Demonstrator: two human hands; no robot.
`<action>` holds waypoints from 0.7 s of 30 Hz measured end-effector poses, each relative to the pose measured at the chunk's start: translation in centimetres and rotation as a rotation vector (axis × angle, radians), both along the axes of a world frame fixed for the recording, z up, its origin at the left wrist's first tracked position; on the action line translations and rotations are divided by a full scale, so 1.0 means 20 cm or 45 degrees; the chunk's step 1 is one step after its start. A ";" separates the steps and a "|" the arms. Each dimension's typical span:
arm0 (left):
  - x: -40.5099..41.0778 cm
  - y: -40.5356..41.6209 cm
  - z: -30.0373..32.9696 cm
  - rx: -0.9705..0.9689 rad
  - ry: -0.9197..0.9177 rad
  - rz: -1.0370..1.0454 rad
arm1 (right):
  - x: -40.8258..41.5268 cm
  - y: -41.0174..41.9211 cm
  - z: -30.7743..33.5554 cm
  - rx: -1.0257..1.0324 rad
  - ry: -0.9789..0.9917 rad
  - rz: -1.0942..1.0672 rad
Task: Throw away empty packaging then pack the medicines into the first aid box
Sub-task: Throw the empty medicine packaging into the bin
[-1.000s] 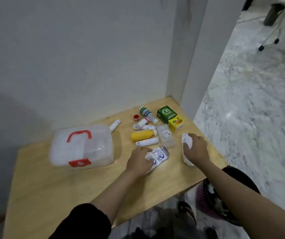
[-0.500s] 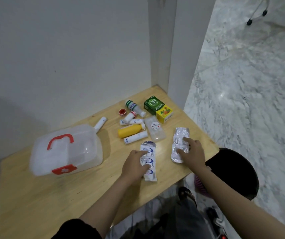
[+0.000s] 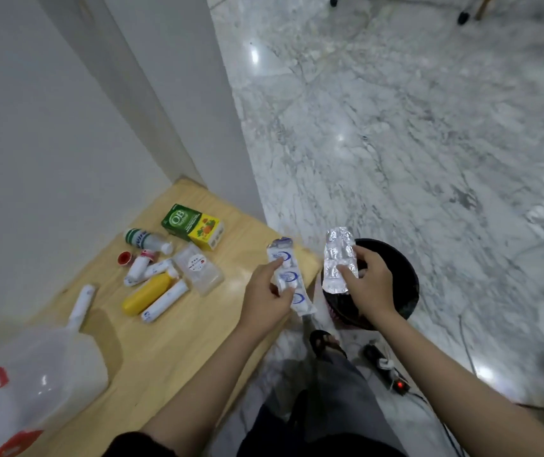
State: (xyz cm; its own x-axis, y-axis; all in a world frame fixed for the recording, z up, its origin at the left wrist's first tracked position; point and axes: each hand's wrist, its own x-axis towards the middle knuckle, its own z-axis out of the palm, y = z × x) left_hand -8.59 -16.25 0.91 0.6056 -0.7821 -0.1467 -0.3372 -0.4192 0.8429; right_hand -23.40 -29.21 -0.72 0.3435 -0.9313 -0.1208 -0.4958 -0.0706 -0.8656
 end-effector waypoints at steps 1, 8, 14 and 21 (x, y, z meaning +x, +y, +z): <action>-0.02 -0.09 0.00 0.008 -0.002 -0.051 | -0.05 -0.05 -0.01 0.013 0.024 -0.038; -0.25 -0.72 -0.18 0.225 0.003 -0.284 | -0.34 -0.33 -0.25 0.204 0.214 -0.238; -0.43 -1.09 -0.57 0.536 -0.062 -0.527 | -0.46 -0.52 -0.61 0.405 0.361 -0.226; -0.53 -1.24 -0.92 1.093 -0.097 -0.712 | -0.56 -0.61 -0.95 0.656 0.550 -0.242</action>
